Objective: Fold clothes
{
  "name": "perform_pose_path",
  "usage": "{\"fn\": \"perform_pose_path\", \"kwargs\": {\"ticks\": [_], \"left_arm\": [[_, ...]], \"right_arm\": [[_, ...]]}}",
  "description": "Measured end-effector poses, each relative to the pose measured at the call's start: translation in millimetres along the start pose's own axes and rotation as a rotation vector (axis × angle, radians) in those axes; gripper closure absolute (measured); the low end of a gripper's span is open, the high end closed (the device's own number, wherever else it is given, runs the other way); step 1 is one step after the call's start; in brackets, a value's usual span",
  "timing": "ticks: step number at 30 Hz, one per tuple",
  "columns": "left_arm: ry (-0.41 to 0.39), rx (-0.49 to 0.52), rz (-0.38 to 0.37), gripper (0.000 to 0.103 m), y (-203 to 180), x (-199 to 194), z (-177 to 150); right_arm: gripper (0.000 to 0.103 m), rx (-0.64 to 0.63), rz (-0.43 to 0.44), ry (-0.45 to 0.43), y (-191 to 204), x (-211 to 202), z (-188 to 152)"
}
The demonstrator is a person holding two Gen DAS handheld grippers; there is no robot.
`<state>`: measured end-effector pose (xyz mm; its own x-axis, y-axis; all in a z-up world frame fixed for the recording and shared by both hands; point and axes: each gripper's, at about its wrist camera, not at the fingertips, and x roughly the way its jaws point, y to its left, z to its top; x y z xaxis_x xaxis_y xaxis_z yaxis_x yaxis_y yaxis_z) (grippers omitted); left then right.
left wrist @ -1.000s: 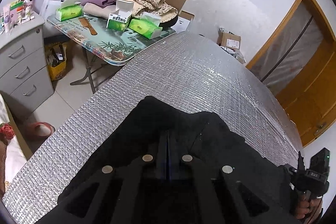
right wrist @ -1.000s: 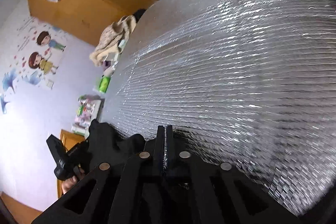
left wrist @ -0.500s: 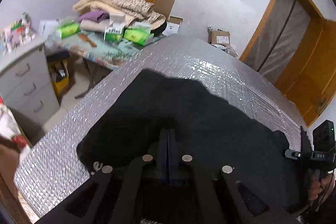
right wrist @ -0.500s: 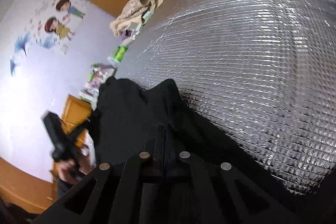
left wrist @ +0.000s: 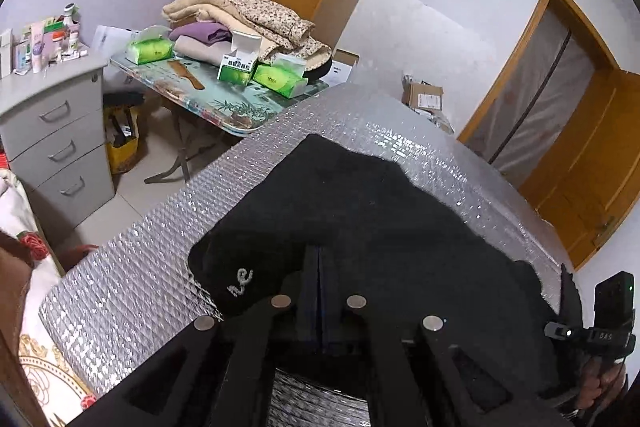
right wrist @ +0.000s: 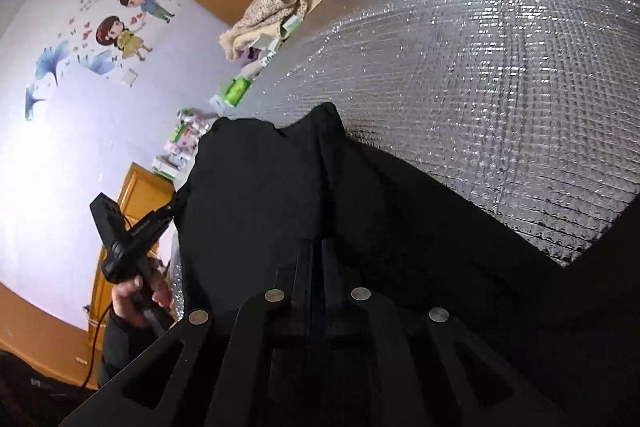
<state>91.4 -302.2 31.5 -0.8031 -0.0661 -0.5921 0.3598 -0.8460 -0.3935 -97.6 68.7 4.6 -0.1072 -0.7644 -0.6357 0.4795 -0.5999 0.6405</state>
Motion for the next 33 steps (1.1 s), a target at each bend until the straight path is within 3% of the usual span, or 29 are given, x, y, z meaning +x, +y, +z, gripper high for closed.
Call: {"fn": "perform_pose_path", "kwargs": {"ticks": [6, 8, 11, 15, 19, 24, 29, 33], "left_arm": [[-0.017, 0.056, -0.058, 0.102, -29, -13, 1], [0.042, 0.087, -0.074, 0.102, -40, 3, -6], [0.141, 0.115, -0.019, 0.102, -55, 30, -19], [0.124, 0.163, -0.095, 0.101, -83, 22, -15], [0.1, 0.212, -0.158, 0.101, -114, 15, -17], [0.149, 0.291, -0.212, 0.101, -153, 28, -36], [0.179, 0.36, -0.241, 0.101, -185, 34, -57], [0.188, 0.39, -0.249, 0.101, -201, 41, -65]], "right_arm": [[0.097, 0.008, -0.009, -0.049, 0, -18, -1], [0.097, 0.026, -0.01, -0.059, -6, -22, -3], [0.097, 0.059, -0.026, -0.053, -16, -25, -7], [0.097, 0.038, -0.041, -0.102, -12, -46, -6], [0.094, 0.054, -0.084, -0.206, -18, -81, -3], [0.079, 0.156, -0.22, -0.346, -50, -127, -7], [0.075, 0.233, -0.398, -0.366, -74, -150, -14], [0.075, 0.221, -0.533, -0.36, -78, -150, -12]]}}
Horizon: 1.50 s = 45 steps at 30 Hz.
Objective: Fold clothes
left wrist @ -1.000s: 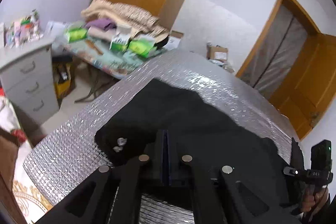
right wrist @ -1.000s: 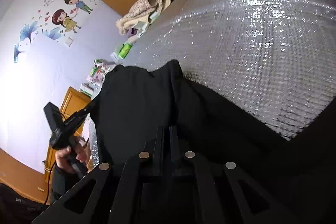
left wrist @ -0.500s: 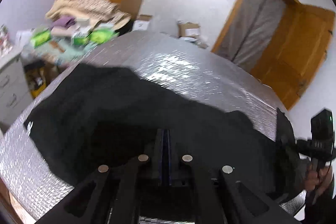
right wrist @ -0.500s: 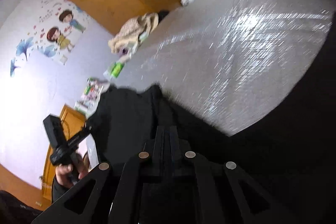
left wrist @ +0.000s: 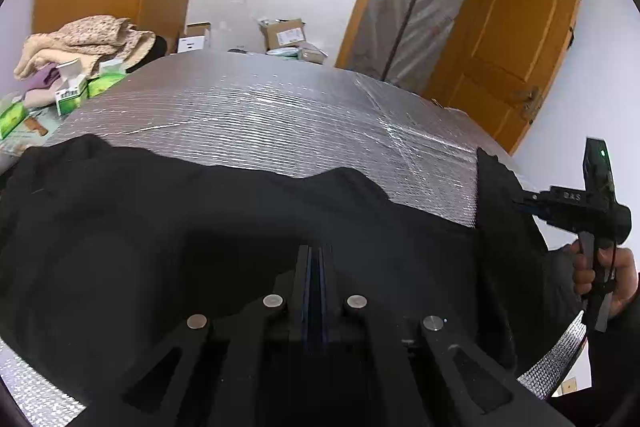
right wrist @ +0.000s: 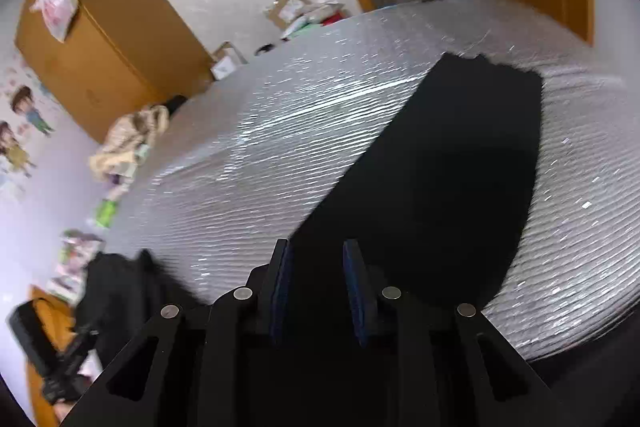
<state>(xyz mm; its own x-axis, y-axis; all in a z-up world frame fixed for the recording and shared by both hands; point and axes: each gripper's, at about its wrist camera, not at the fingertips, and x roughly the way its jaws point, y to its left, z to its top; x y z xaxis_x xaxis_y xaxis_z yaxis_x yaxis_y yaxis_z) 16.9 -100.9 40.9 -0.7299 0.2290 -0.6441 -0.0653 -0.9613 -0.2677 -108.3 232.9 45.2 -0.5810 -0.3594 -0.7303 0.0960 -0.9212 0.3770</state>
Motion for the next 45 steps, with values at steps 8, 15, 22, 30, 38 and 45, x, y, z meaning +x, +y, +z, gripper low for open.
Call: {"fn": "perform_pose_path", "kwargs": {"ticks": [8, 15, 22, 30, 38, 45], "left_arm": [[0.055, 0.054, 0.06, 0.101, -16, 22, -10], [0.057, 0.016, 0.025, 0.1, -9, 25, -9], [0.056, -0.01, 0.0, 0.1, -4, 26, -8], [0.052, -0.034, -0.023, 0.1, 1, 25, -10], [0.05, -0.043, -0.028, 0.1, 2, 24, -10], [0.051, -0.032, -0.018, 0.1, -2, 24, -10]], "right_arm": [[0.075, -0.059, -0.074, -0.003, 21, 28, 13], [0.073, -0.082, -0.163, 0.03, 21, 54, 17], [0.09, -0.102, -0.193, 0.018, 19, 54, 14], [0.1, 0.012, -0.062, -0.013, -10, 37, 19], [0.1, 0.021, -0.008, -0.136, -17, -20, 14], [0.1, 0.074, -0.004, -0.201, -40, -77, -19]]}}
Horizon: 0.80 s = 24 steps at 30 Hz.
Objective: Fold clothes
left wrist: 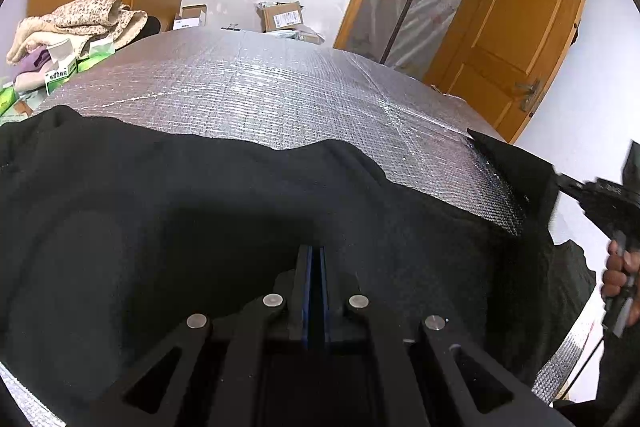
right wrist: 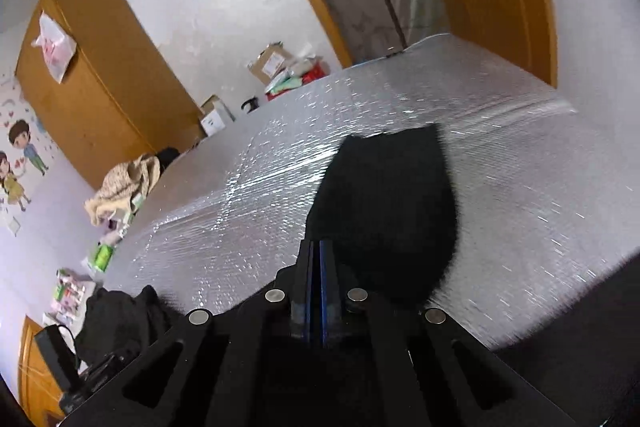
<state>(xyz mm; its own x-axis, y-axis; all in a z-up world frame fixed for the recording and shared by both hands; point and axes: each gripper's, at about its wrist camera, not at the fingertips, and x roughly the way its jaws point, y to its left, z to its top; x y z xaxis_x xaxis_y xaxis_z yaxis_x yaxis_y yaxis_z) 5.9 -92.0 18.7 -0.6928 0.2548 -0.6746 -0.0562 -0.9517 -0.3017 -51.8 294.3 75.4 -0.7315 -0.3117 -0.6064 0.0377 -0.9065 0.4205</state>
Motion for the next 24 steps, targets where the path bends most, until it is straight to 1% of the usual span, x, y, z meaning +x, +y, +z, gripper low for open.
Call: {"fn": "perform_pose_path", "kwargs": {"ticks": [6, 8, 10, 12, 13, 14, 15, 16, 18, 19, 22, 24], "left_arm": [[0.002, 0.018, 0.015, 0.1, -4, 0, -1], [0.0, 0.025, 0.02, 0.1, -4, -1, -1], [0.0, 0.028, 0.023, 0.1, -4, -1, -1], [-0.002, 0.037, 0.03, 0.1, -6, -2, -1], [-0.004, 0.044, 0.037, 0.1, -7, -2, 0], [-0.007, 0.05, 0.044, 0.1, -9, -3, 0], [-0.009, 0.056, 0.052, 0.1, -11, -4, 0], [-0.016, 0.058, 0.047, 0.1, -13, -6, 1], [-0.031, 0.062, 0.032, 0.1, -19, -10, 3], [-0.042, 0.076, 0.026, 0.1, -24, -11, 4], [-0.057, 0.123, 0.018, 0.1, -36, -9, 5], [-0.029, 0.134, 0.027, 0.1, -39, 1, 1]], "right_arm": [[0.1, 0.062, -0.054, -0.031, -39, -48, -23], [0.1, 0.081, -0.09, -0.032, -54, -59, -32], [0.1, 0.101, -0.123, -0.028, -67, -66, -39], [0.1, 0.113, -0.133, -0.016, -74, -70, -45], [0.097, 0.115, -0.136, -0.012, -77, -72, -47], [0.097, 0.117, -0.138, -0.008, -80, -75, -49], [0.096, 0.114, -0.131, -0.007, -80, -75, -50], [0.092, 0.106, -0.117, -0.003, -77, -73, -49], [0.081, 0.075, -0.097, 0.003, -69, -69, -46], [0.073, 0.052, -0.092, 0.001, -64, -66, -42], [0.072, -0.036, -0.079, 0.0, -44, -53, -30], [0.071, -0.091, -0.065, 0.009, -31, -41, -22]]}}
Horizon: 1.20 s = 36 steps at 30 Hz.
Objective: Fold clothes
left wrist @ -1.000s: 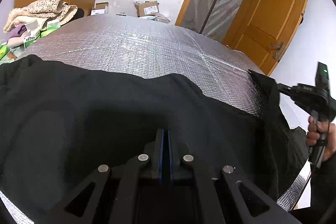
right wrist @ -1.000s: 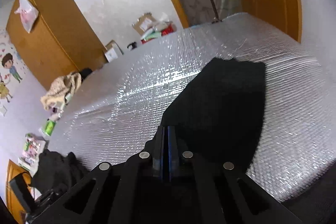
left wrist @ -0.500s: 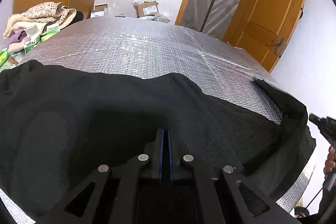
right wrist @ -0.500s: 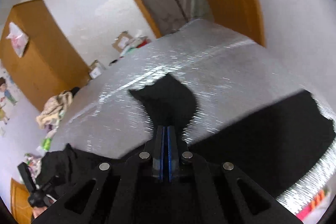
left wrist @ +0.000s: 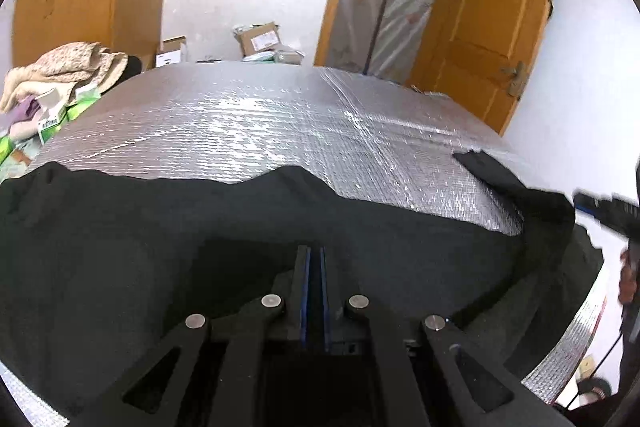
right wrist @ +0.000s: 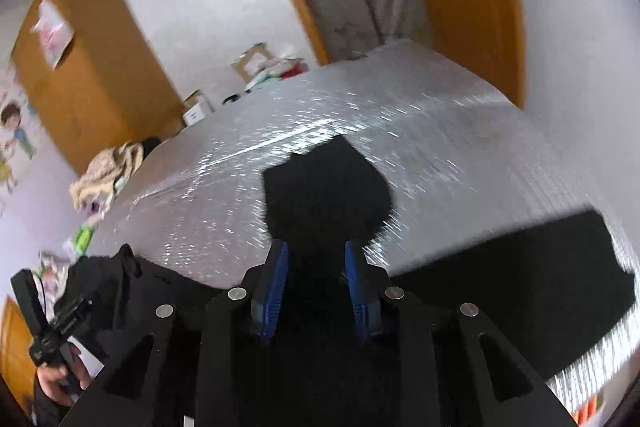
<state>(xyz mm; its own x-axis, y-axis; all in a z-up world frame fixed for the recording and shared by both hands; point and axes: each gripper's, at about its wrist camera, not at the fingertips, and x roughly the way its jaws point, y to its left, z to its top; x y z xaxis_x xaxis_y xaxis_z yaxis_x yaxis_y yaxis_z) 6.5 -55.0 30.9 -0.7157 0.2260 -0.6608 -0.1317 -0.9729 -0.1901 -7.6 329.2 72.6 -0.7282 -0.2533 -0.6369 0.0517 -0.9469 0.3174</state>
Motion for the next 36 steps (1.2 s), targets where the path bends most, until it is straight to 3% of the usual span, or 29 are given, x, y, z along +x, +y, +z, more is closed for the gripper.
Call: {"fn": "perform_pose_path", "kwargs": {"ticks": [6, 9, 11, 18, 25, 29, 36], "left_arm": [[0.029, 0.01, 0.001, 0.1, -3, 7, -3], [0.033, 0.0, -0.007, 0.1, -3, 8, -5], [0.034, -0.013, -0.02, 0.1, 0, 8, -6], [0.04, -0.034, -0.046, 0.1, 4, 10, -4], [0.039, -0.04, -0.057, 0.1, 5, 11, -3], [0.033, 0.001, -0.039, 0.1, -2, 6, -2], [0.012, 0.108, -0.183, 0.1, -45, -14, 0]], "right_arm": [[0.07, -0.191, -0.042, 0.116, 29, 53, 14], [0.073, -0.214, -0.067, 0.156, 28, 69, 12], [0.098, -0.178, -0.055, 0.132, 19, 66, 11], [0.098, 0.013, -0.004, 0.027, -20, 21, 2], [0.098, 0.109, -0.049, -0.034, -36, -20, -21], [0.098, 0.148, -0.088, -0.001, -55, -28, -38], [0.094, 0.121, -0.117, 0.066, -60, -22, -50]]}}
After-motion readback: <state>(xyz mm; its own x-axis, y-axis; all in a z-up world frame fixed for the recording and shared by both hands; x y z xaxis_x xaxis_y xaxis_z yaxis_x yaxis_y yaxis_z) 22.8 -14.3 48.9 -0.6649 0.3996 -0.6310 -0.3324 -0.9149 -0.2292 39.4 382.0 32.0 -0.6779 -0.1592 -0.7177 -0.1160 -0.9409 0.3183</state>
